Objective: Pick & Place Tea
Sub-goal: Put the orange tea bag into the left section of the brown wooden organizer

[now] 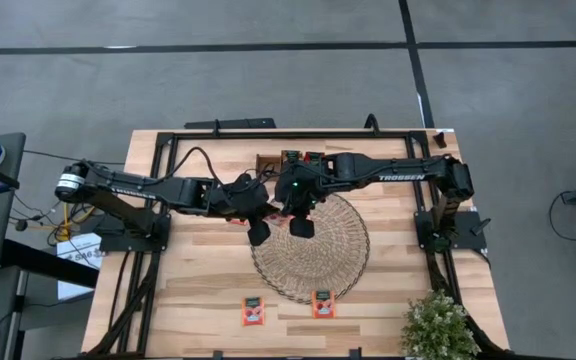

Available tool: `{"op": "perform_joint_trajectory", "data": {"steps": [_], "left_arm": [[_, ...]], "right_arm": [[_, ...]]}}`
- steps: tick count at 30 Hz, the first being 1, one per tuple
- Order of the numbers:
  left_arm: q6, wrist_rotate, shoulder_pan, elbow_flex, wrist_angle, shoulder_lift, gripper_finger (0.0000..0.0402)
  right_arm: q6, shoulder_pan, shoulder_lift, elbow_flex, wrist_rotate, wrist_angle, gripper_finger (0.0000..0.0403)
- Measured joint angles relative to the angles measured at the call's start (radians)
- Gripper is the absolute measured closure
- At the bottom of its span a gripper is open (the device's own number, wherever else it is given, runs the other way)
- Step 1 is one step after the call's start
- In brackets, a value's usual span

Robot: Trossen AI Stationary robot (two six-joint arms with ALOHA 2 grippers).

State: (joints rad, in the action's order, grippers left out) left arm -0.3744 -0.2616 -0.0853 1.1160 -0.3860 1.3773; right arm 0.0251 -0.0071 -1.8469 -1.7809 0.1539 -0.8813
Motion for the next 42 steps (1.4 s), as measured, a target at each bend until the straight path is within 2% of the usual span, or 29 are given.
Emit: {"op": "perform_joint_trajectory", "data": {"steps": [9, 20, 26, 31, 33, 39, 42], "left_arm": [[-0.016, 0.005, 0.000, 0.000, 0.000, 0.000, 0.0401], [-0.039, 0.003, 0.000, 0.000, 0.006, 0.000, 0.0401], [-0.045, -0.055, 0.000, 0.000, 0.006, 0.000, 0.0401], [-0.052, -0.182, 0.000, -0.017, -0.031, 0.000, 0.0401], [-0.058, -0.201, 0.009, -0.048, -0.026, 0.000, 0.0401], [-0.048, -0.180, 0.060, -0.183, 0.135, -0.021, 0.0401], [-0.018, -0.135, 0.118, -0.238, 0.248, -0.036, 0.0401]], "right_arm": [[0.011, 0.000, 0.000, 0.000, 0.001, -0.004, 0.0393], [0.023, -0.021, 0.000, 0.000, -0.005, -0.052, 0.0311], [-0.007, -0.077, 0.001, 0.000, -0.027, -0.127, 0.0299], [-0.025, -0.126, 0.026, 0.001, -0.030, -0.214, 0.0304], [-0.021, -0.141, 0.043, 0.000, -0.039, -0.246, 0.0305], [0.031, -0.161, 0.097, 0.010, -0.139, -0.365, 0.0306], [0.082, -0.161, 0.155, 0.074, -0.153, -0.337, 0.0306]]}}
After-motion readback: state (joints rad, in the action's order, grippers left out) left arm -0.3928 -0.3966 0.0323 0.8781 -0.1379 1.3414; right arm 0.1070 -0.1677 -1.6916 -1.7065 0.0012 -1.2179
